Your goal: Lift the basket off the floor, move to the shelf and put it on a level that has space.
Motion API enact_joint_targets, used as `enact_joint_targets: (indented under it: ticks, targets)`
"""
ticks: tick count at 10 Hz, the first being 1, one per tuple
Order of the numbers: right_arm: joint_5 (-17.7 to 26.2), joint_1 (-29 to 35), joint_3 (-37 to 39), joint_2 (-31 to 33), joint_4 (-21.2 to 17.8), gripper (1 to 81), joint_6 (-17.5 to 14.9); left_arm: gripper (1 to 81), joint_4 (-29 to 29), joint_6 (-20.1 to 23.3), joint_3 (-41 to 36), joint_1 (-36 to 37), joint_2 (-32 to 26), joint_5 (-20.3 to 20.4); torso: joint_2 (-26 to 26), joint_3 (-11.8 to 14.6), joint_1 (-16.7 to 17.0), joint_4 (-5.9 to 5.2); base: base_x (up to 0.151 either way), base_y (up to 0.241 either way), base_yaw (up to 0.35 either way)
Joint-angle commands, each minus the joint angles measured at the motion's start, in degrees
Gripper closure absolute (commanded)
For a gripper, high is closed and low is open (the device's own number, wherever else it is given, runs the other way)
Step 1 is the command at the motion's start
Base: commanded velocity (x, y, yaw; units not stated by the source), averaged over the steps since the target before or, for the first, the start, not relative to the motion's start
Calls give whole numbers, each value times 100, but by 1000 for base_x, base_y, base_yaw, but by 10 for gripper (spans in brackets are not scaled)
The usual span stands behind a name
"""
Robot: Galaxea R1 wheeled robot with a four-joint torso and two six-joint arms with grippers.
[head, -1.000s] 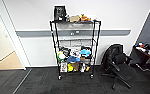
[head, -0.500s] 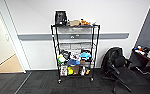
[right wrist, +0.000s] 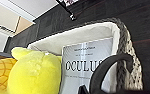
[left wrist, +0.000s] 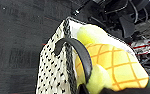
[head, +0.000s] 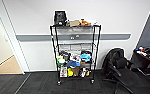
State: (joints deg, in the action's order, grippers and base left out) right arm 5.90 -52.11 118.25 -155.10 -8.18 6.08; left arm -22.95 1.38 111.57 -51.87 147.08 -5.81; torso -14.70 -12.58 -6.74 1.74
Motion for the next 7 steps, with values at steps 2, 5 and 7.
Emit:
enact_joint_targets:
  ticks: [2, 5, 7]
  targets:
    - [69, 759, -303, -41, -70, 811, 7, 811, -148, -32, -328, 779, -20, -183, -2, 2, 4, 0, 141, 0, 0]
    - [69, 741, -303, -41, -70, 811, -2, 811, -148, -32, -328, 779, -20, -183, 0, 2, 2, 0, 143, 0, 0]
    - [69, 741, -286, -41, -70, 811, -2, 811, -148, -32, -328, 788, -20, -183, -2, 2, 4, 0, 142, 0, 0]
